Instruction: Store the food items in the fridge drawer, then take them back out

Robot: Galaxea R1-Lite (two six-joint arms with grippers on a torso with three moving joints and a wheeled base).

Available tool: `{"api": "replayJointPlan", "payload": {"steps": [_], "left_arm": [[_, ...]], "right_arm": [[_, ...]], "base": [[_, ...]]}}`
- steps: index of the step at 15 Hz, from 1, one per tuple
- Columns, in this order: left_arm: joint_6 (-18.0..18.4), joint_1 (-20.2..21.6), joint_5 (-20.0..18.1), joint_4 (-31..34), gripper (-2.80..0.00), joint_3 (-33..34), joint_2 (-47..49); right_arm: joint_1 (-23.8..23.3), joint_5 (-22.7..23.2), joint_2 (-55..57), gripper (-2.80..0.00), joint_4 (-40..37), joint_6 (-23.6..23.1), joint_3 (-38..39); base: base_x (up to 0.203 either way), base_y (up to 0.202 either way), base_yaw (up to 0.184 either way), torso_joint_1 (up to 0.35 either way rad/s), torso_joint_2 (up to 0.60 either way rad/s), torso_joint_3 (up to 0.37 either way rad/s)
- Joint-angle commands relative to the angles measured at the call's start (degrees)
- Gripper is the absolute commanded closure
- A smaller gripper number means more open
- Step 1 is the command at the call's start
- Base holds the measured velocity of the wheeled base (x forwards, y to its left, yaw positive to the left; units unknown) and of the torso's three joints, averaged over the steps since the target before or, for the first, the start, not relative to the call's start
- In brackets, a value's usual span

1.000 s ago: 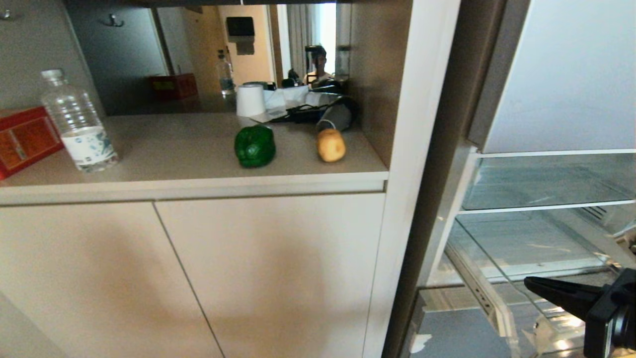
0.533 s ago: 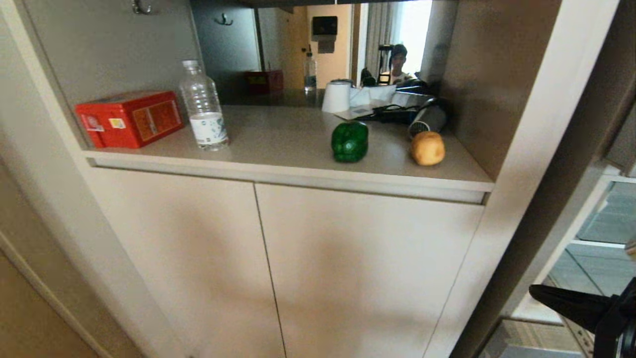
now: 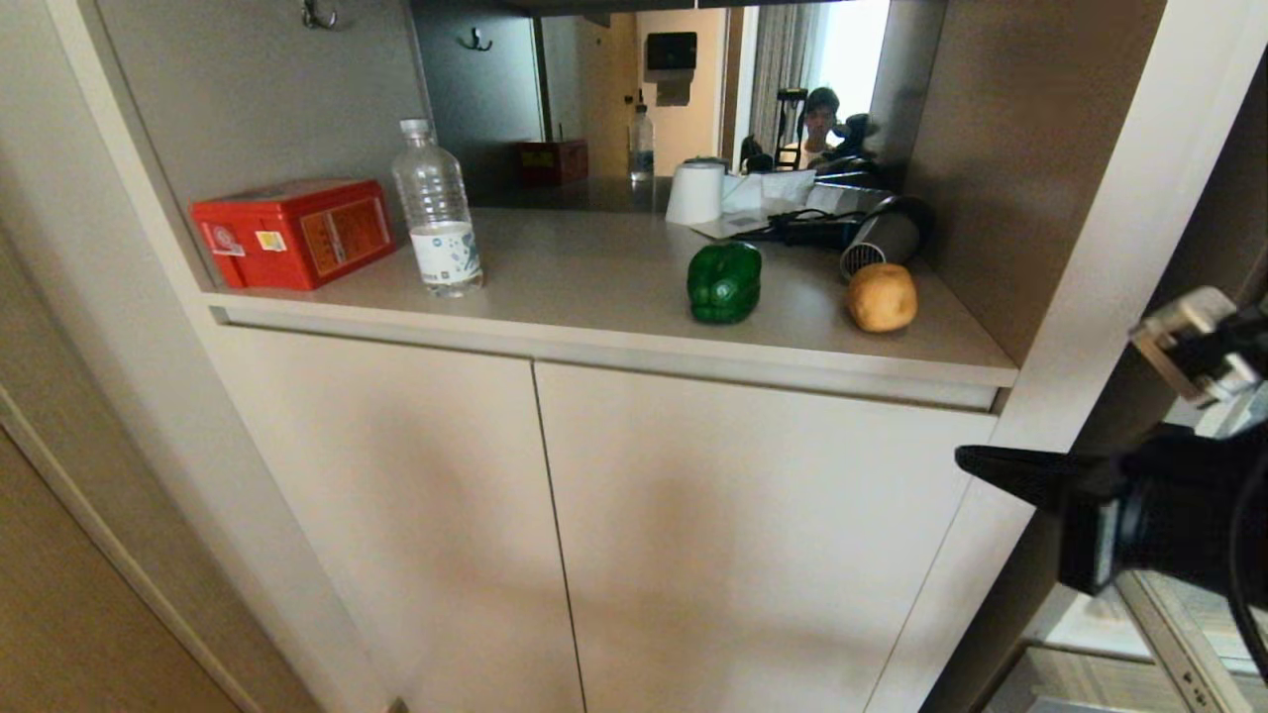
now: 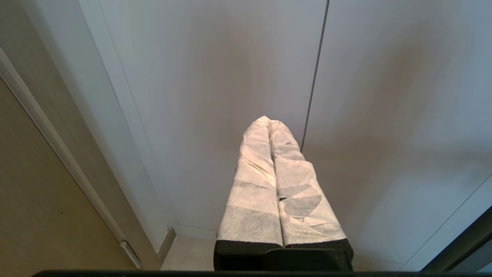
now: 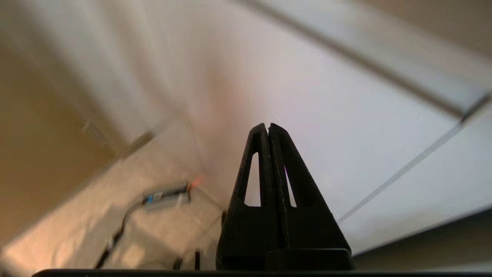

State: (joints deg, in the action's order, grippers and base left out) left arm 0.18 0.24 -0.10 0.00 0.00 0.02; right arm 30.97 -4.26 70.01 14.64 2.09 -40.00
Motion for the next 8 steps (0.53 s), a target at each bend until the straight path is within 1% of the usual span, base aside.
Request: {"api": "replayJointPlan", "payload": {"steps": [1, 3, 4, 5, 6, 8], "left_arm": [[-0.01, 0.02, 0.01, 0.0, 0.0, 0.0, -0.02], [-0.01, 0.02, 0.01, 0.0, 0.0, 0.0, -0.02], [-0.01, 0.02, 0.01, 0.0, 0.0, 0.0, -0.02], [-0.01, 0.02, 0.01, 0.0, 0.0, 0.0, -0.02], [-0.01, 0.02, 0.01, 0.0, 0.0, 0.0, -0.02], [-0.01, 0.02, 0.01, 0.0, 0.0, 0.0, -0.02]], "right_arm": [[4.03, -8.27, 8.42, 0.0, 1.26, 1.1, -3.9], [5.96, -17.5, 14.75, 0.0, 5.76, 1.37, -8.06], [6.36, -22.41, 17.54, -2.8, 8.13, 0.37, -10.76], [6.6, -26.61, 19.65, -2.8, 9.77, -2.25, -13.49], [6.76, -28.63, 20.68, -2.8, 10.43, -3.63, -15.4], [6.82, -31.54, 21.87, -2.8, 10.53, -4.5, -19.45]], "base": [[0.0, 0.0, 0.0, 0.0, 0.0, 0.0], [0.0, 0.0, 0.0, 0.0, 0.0, 0.0], [0.0, 0.0, 0.0, 0.0, 0.0, 0.0], [0.0, 0.0, 0.0, 0.0, 0.0, 0.0], [0.0, 0.0, 0.0, 0.0, 0.0, 0.0], [0.0, 0.0, 0.0, 0.0, 0.0, 0.0]]}}
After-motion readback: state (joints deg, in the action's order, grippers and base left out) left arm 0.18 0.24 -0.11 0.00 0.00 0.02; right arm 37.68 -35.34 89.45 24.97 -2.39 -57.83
